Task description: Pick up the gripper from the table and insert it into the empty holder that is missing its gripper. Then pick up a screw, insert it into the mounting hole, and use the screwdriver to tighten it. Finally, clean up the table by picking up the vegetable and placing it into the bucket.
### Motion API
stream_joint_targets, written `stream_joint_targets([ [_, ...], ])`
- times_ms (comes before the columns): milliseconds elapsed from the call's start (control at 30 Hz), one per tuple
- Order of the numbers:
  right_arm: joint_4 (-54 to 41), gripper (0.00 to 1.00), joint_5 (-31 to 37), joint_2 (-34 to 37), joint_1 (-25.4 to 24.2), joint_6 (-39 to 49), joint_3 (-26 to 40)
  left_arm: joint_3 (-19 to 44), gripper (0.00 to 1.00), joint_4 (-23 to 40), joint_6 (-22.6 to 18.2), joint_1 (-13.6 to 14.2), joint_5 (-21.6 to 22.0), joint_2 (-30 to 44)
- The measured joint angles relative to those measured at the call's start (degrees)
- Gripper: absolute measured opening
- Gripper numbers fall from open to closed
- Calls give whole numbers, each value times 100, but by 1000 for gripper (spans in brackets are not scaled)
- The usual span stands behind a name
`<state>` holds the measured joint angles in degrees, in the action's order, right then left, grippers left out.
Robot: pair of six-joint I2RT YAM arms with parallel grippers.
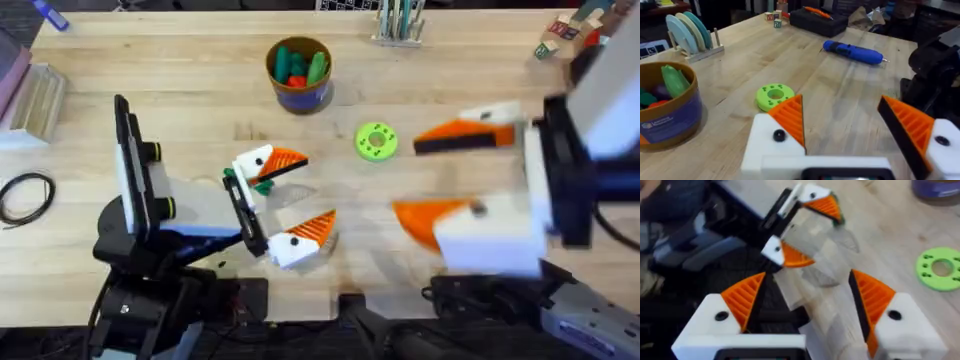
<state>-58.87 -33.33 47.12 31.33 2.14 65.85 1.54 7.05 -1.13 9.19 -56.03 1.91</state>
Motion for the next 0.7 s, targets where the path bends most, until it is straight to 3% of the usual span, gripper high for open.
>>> stream_joint_targets([
  [167,-64,989,-478,-263,0,495,-410,0,754,0,-1,0,-2,0],
  [367,-53,990,-624,-250,0,698,-488,0,200,0,-23,0,-15,0],
  [567,1,991,-531,-114,0,894,-488,0,17,0,-33,0,-17,0],
  [700,13,990,-138,87,-2,933,-488,0,13,0,-31,0,-16,0],
])
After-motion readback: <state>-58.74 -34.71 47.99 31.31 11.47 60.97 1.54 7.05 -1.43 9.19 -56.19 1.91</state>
